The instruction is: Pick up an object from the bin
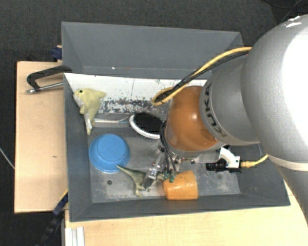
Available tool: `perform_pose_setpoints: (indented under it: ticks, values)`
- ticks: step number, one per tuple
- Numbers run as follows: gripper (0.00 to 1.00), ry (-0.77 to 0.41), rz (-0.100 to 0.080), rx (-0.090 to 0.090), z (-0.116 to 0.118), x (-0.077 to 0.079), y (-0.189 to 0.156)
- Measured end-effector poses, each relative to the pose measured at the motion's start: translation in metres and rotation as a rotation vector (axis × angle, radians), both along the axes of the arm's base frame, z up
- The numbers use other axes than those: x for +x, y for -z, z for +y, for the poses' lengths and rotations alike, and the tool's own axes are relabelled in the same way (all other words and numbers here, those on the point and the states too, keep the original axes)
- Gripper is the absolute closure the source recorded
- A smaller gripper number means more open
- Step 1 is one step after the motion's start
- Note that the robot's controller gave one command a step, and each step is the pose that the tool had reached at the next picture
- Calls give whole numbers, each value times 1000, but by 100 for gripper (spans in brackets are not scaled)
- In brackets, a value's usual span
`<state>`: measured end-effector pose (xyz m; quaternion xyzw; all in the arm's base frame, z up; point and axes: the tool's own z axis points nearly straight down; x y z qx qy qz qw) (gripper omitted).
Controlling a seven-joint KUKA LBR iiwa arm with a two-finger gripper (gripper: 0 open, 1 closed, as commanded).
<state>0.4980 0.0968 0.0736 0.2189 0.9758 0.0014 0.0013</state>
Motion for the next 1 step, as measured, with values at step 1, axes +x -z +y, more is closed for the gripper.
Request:
perform_pose_setpoints:
  ticks: [1]
  values:
    - [100, 1, -2, 0, 0, 1, -1]
